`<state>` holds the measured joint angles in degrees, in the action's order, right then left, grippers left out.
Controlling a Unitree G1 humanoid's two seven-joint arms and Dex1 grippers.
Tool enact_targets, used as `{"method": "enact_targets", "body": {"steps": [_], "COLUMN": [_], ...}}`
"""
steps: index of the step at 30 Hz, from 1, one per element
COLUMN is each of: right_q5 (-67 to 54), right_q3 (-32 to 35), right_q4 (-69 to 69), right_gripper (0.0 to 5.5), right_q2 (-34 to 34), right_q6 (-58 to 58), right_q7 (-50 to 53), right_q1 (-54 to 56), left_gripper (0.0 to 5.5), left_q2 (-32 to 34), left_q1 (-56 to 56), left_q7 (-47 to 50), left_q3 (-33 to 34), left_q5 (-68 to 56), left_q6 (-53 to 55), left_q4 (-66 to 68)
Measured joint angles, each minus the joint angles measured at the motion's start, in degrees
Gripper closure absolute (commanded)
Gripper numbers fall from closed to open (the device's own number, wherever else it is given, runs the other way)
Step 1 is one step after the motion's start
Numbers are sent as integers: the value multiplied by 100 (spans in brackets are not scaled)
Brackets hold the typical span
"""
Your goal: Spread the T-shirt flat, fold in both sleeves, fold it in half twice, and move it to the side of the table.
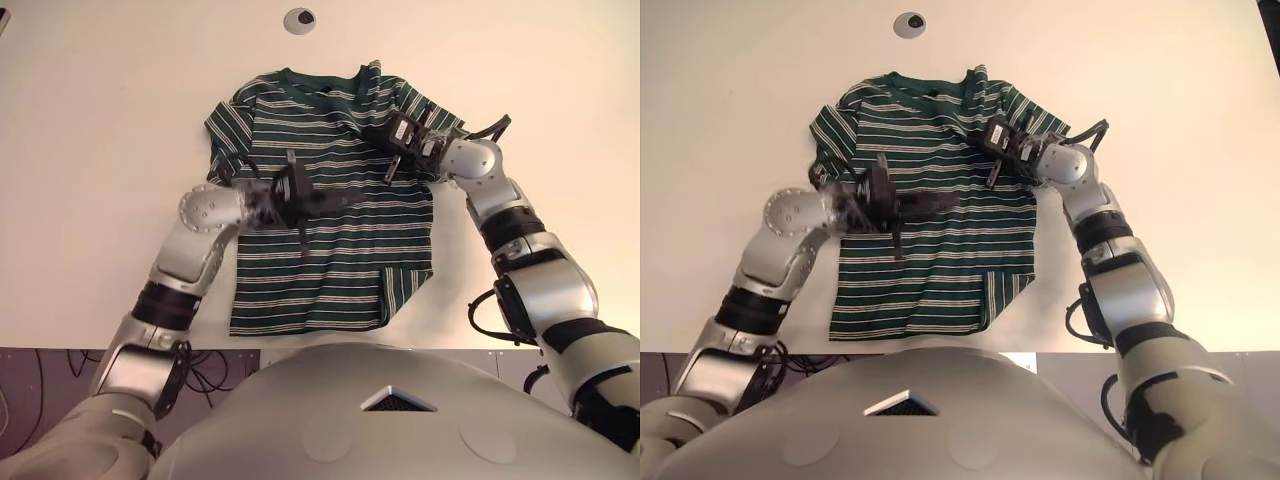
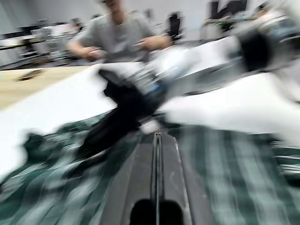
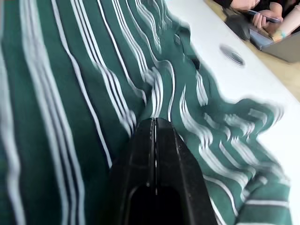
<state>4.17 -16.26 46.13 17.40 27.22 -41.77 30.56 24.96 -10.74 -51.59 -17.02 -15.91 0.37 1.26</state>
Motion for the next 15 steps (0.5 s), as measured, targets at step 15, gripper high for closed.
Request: {"method": "enact_targets", "body": {"steps": [15], "right_q5": [-84], "right_q3": [-472], "right_q4": [-4328], "right_gripper": [550], "right_q2": [1975], "right_q6": [-1574], "right_q7": [-2006], "right_q1": [-2365], "left_gripper": [547], "left_q2": [-177], "left_q1": [-2119], "left_q7": [2398], "left_q3": [-346], "left_q5": [3114], "left_q6": [-1966], "left_q4": [4443]}}
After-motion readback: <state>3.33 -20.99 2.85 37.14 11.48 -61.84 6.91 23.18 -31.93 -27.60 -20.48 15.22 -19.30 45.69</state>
